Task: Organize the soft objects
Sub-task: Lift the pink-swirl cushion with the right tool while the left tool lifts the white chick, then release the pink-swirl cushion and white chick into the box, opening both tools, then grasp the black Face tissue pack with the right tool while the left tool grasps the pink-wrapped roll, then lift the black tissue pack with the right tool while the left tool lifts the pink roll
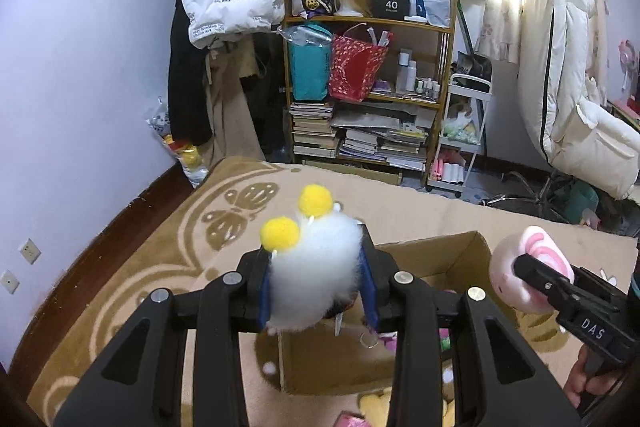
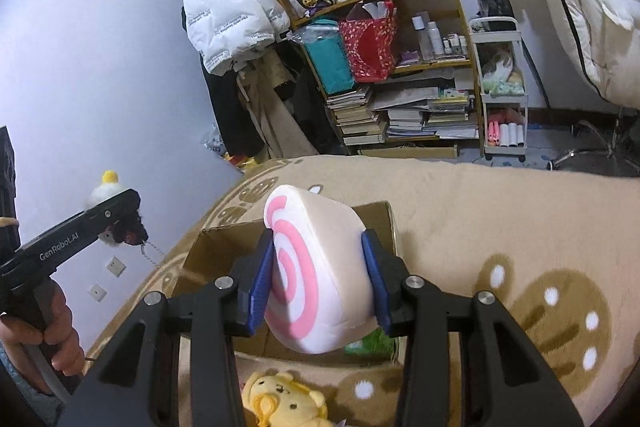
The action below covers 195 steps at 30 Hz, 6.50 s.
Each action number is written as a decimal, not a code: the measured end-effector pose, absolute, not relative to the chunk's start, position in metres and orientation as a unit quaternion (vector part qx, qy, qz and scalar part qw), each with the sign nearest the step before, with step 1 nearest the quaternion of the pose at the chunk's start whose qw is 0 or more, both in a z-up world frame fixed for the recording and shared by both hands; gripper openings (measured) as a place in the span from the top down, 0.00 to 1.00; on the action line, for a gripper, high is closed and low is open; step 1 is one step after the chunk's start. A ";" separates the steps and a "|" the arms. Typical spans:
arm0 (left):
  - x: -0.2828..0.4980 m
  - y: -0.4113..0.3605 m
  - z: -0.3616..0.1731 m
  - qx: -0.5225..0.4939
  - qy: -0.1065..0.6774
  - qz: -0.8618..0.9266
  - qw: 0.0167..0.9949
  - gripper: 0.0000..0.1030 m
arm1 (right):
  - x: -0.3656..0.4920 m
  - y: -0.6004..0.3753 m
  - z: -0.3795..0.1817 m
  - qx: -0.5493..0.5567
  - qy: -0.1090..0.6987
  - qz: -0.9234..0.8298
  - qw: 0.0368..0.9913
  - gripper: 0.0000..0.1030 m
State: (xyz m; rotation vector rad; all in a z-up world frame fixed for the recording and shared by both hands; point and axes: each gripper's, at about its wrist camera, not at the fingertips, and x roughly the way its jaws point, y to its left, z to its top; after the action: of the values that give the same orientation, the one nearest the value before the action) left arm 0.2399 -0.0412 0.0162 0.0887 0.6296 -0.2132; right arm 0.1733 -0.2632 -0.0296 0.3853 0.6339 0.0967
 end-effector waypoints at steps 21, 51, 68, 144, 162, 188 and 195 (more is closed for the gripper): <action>0.236 -0.042 -0.055 0.018 0.377 -0.093 0.921 0.65 | 0.175 -0.240 -0.066 0.146 0.359 0.077 0.918 0.45; 0.161 -0.013 -0.018 0.046 0.357 -0.062 0.931 0.00 | 0.124 -0.259 -0.025 0.166 0.359 0.056 0.917 0.00; 0.137 -0.008 -0.052 0.017 0.439 -0.085 0.895 0.00 | 0.084 -0.258 -0.041 0.176 0.378 0.049 0.908 0.00; 0.171 -0.030 -0.213 0.104 0.615 -0.025 0.781 0.10 | 0.085 -0.250 -0.200 0.172 0.604 -0.030 0.778 0.51; 0.146 -0.061 -0.197 0.145 0.592 -0.060 0.790 0.54 | 0.076 -0.256 -0.180 0.201 0.584 -0.016 0.786 0.53; 0.117 -0.055 -0.156 0.132 0.571 -0.028 0.810 0.56 | 0.067 -0.261 -0.142 0.225 0.535 0.020 0.814 0.53; 0.116 -0.047 -0.144 0.117 0.561 -0.028 0.819 0.56 | 0.063 -0.265 -0.137 0.228 0.520 0.029 0.823 0.53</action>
State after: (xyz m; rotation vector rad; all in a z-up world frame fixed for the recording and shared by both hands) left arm 0.1157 -0.0474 -0.1441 0.2483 1.1951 -0.0596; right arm 0.0625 -0.2650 -0.1368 0.4860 1.1064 0.0613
